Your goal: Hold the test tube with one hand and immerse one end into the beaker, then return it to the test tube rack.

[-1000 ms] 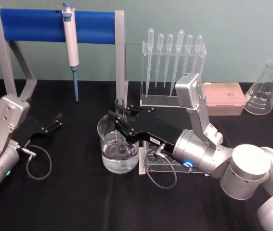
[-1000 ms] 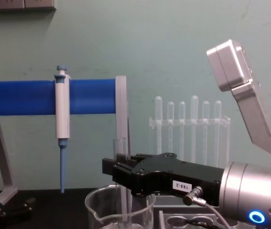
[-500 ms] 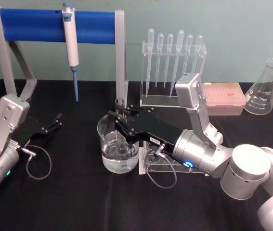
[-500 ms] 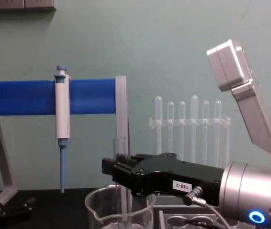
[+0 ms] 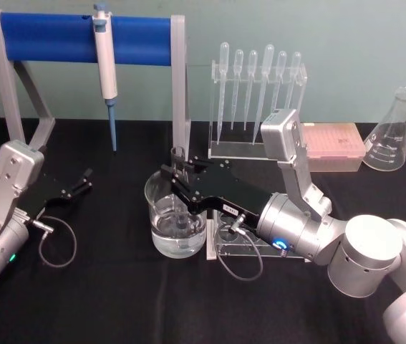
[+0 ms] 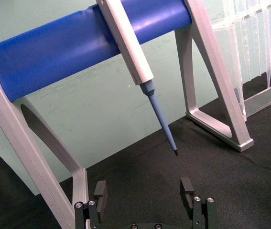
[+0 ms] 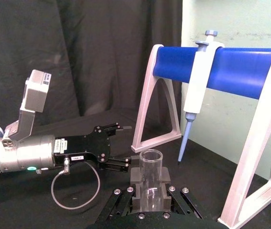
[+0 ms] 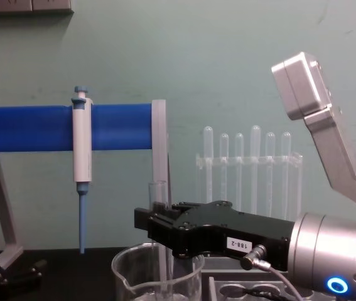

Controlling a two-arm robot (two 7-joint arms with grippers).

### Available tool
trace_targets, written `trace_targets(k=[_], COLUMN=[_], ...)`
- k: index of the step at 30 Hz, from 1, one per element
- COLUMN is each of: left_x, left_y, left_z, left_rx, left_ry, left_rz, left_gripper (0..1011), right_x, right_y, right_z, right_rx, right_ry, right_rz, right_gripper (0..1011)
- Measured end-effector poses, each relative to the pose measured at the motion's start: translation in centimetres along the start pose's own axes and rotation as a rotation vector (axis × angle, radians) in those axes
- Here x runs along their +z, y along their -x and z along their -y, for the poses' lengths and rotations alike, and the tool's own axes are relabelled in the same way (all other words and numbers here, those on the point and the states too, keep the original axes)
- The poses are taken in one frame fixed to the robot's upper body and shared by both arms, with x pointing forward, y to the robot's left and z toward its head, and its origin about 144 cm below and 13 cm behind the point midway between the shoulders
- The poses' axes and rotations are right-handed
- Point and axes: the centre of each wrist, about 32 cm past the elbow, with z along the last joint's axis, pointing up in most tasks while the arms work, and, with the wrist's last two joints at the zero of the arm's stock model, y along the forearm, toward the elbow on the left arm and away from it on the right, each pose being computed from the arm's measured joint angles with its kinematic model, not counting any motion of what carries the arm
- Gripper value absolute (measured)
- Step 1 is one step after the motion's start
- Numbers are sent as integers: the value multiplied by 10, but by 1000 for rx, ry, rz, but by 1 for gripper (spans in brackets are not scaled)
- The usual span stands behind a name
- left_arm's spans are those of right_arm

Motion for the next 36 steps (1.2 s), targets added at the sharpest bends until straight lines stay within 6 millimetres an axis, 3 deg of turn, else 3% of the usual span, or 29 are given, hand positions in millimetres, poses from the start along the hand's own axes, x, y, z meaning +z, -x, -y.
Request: trace_targets(k=[36], left_x=[0], left_y=[0], left_z=[0], left_rx=[0], left_ry=[0], left_rz=[0], left_gripper=[1000], right_x=[0], right_y=[0], right_z=[0], right_rx=[0], right_ry=[0], right_rz=[0], right_gripper=[227])
